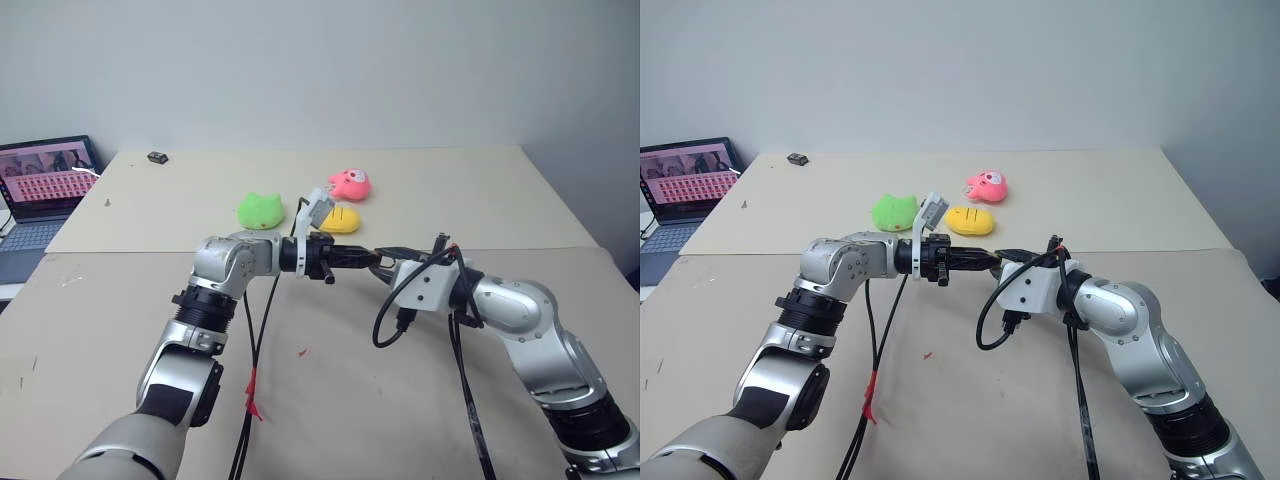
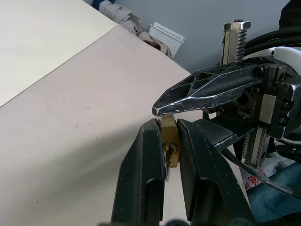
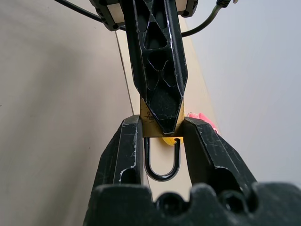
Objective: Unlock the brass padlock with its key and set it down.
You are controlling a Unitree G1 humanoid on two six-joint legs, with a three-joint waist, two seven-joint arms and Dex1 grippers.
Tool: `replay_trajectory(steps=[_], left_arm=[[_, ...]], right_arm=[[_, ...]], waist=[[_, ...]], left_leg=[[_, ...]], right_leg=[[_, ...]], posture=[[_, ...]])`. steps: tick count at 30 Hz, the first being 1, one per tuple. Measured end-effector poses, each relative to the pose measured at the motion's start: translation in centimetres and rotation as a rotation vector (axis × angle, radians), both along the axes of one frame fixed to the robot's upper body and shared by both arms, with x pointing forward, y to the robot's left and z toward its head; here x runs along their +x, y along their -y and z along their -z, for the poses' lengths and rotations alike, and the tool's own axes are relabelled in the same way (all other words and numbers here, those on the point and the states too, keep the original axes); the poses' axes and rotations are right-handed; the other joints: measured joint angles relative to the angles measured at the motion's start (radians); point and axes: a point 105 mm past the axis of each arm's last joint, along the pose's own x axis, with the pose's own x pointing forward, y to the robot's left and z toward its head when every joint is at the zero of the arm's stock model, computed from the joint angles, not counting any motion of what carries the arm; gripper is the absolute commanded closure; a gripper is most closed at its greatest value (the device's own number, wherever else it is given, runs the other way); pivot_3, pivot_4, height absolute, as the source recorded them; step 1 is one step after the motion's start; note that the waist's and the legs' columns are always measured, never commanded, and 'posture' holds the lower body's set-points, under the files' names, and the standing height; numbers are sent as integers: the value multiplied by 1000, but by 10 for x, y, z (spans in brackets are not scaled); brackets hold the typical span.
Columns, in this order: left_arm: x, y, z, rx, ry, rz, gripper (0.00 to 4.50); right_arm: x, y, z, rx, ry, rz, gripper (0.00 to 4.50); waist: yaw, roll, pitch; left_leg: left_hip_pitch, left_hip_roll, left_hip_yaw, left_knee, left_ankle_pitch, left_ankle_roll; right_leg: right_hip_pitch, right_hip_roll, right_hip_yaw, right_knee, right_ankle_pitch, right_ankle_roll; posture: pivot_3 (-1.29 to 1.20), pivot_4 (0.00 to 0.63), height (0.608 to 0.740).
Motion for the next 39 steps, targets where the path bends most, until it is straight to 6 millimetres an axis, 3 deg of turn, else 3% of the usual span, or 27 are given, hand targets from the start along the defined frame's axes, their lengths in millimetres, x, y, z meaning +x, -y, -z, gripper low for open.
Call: replay_trajectory(steps=[5, 9, 10, 11, 14, 18, 20, 29, 39], left_arm=[[2, -1, 4, 13, -9, -12, 4458], [3, -1, 4, 17, -7, -26, 4458], [4, -2, 4, 17, -7, -27, 4458], [4, -2, 4, 18, -7, -29, 4458], [5, -4, 4, 22, -5, -36, 4458], [5, -3, 5, 21, -5, -39, 4458], [6, 0, 5, 14, -9, -35, 4458], [4, 11, -8, -25, -17, -16, 4458], [-4, 3, -23, -59, -54, -5, 4458]], right_arm=[[-2, -4, -1, 18, -5, -16, 1194], [-5, -2, -5, 59, -56, -11, 1194], [-6, -1, -8, 75, -61, -6, 1474], [-7, 0, -10, 84, -64, -2, 1474], [-11, 7, -20, 140, -81, 18, 2412], [-15, 13, -13, 148, -124, 39, 3981], [-16, 14, -11, 145, -134, 44, 4460], [-16, 14, -3, 130, -153, 55, 4460], [-15, 14, -3, 107, -146, 58, 4460]], waist=[[0, 0, 0], [1, 0, 0], [1, 0, 0], [1, 0, 0], [1, 0, 0], [1, 0, 0], [1, 0, 0], [-3, -2, 2], [-3, -2, 2]], left_leg=[[0, 0, 0, 0, 0, 0], [0, 0, 0, 0, 0, 0], [0, 0, 0, 0, 0, 0], [0, 0, 0, 0, 0, 0], [0, 0, 0, -1, 0, 0], [0, 0, 0, 0, 0, 0], [0, 0, 0, 0, 0, 0], [0, 0, 0, -1, 0, 0], [0, 0, -1, -1, 0, 0]], right_leg=[[0, 0, 0, 0, 0, 0], [0, 0, 0, 0, 0, 0], [0, 0, 0, 0, 0, 0], [0, 0, 0, 1, 0, 0], [0, 0, 0, 0, 0, 0], [0, 0, 0, -1, 0, 0], [1, 0, 0, -1, 0, 0], [0, 0, 0, -1, 0, 0], [1, 0, 0, -1, 0, 0]], posture=[[0, 150, 655], [0, 150, 655], [0, 150, 655], [0, 150, 655], [0, 150, 655], [0, 150, 655], [0, 150, 655], [0, 150, 655], [0, 150, 655]])
